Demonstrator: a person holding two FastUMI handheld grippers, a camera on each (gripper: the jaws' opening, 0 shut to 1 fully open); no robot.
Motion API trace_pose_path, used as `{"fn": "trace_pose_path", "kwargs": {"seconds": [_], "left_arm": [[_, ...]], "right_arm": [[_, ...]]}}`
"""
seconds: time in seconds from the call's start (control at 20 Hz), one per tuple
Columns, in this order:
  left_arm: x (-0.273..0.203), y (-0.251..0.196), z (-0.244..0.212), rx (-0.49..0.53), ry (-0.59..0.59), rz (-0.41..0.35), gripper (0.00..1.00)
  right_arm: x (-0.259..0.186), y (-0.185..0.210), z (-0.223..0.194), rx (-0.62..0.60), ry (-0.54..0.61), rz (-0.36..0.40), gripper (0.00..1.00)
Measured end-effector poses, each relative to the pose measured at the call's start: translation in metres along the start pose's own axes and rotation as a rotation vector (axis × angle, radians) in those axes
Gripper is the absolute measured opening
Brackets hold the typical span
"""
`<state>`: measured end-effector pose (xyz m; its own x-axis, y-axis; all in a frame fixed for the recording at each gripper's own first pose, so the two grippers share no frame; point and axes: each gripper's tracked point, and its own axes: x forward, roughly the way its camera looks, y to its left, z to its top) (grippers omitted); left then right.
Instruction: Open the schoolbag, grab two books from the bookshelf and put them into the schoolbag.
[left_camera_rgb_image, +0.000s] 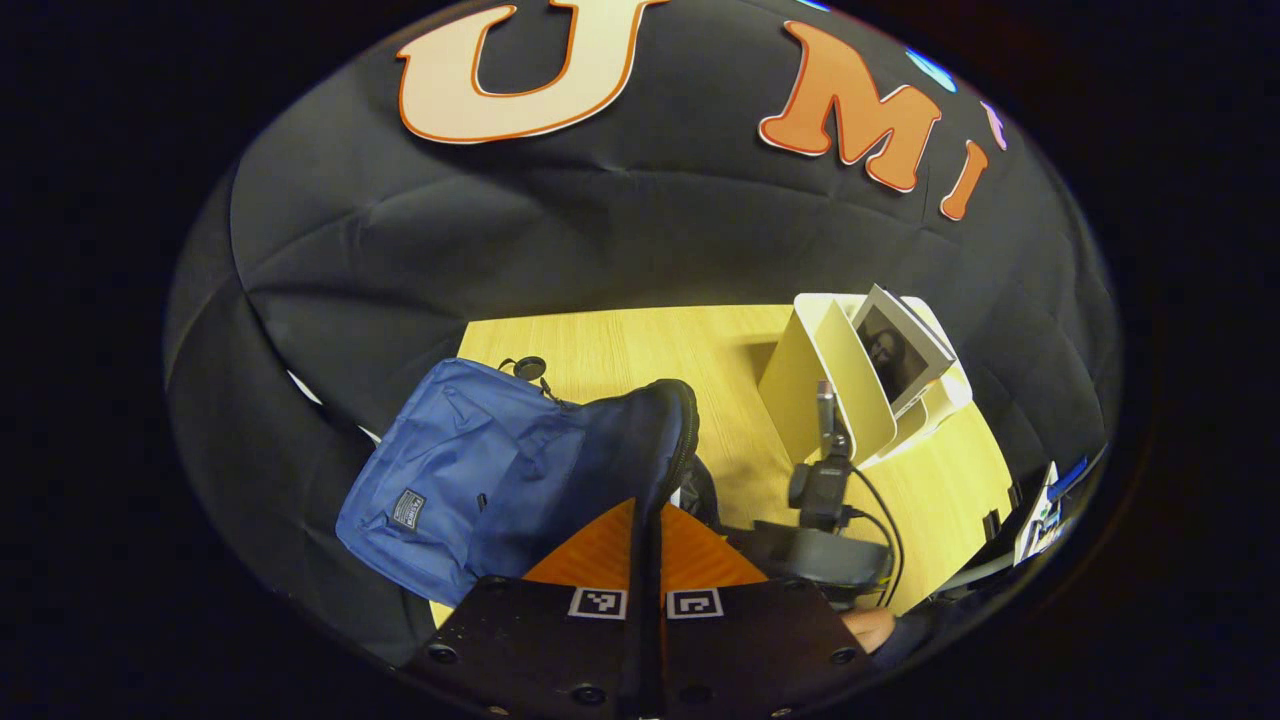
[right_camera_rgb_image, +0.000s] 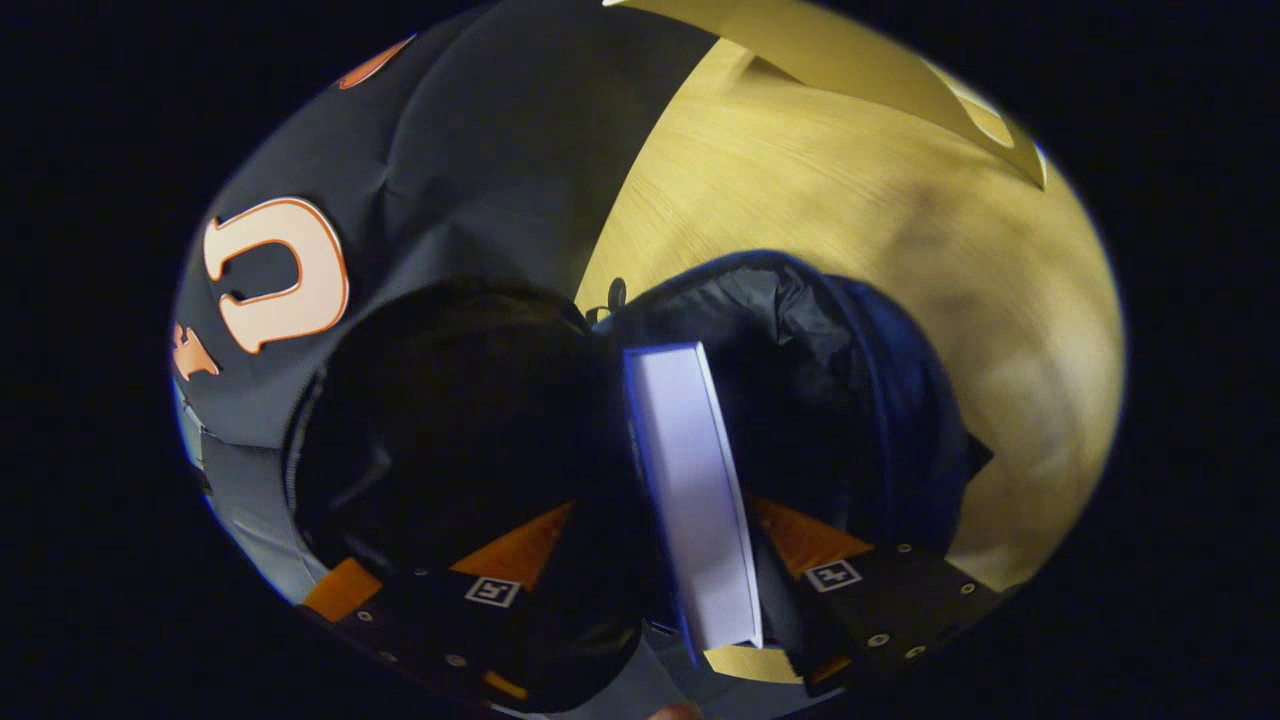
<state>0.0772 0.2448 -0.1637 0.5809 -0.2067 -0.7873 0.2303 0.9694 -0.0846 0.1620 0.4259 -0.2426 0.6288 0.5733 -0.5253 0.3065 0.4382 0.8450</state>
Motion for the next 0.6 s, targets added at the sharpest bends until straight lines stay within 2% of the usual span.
{"fn": "trace_pose_path", "kwargs": {"seconds": [0.1,0.15,0.2,0.3,0.5,0.6], "left_arm": [[0.0,0.001,-0.003,-0.012,0.004,-0.004,0.01],[0.001,0.001,-0.003,-0.018,0.002,-0.007,0.01],[0.001,0.002,-0.003,-0.021,0.002,-0.006,0.05],[0.001,0.003,-0.003,-0.021,0.003,-0.003,0.0],[0.003,0.0,-0.005,-0.005,0.006,0.005,0.0],[0.005,-0.003,-0.005,-0.001,0.009,0.006,0.0]], "right_arm": [[-0.021,-0.004,0.008,-0.026,-0.002,-0.022,0.96],[-0.032,-0.007,0.012,-0.035,-0.003,-0.031,0.82],[-0.044,-0.007,0.015,-0.044,-0.002,-0.035,0.97],[-0.073,-0.003,0.023,-0.082,-0.016,-0.027,0.97],[-0.145,0.003,0.061,-0.282,-0.137,-0.072,0.95],[-0.181,-0.008,0.09,-0.428,-0.222,-0.175,0.96]]}}
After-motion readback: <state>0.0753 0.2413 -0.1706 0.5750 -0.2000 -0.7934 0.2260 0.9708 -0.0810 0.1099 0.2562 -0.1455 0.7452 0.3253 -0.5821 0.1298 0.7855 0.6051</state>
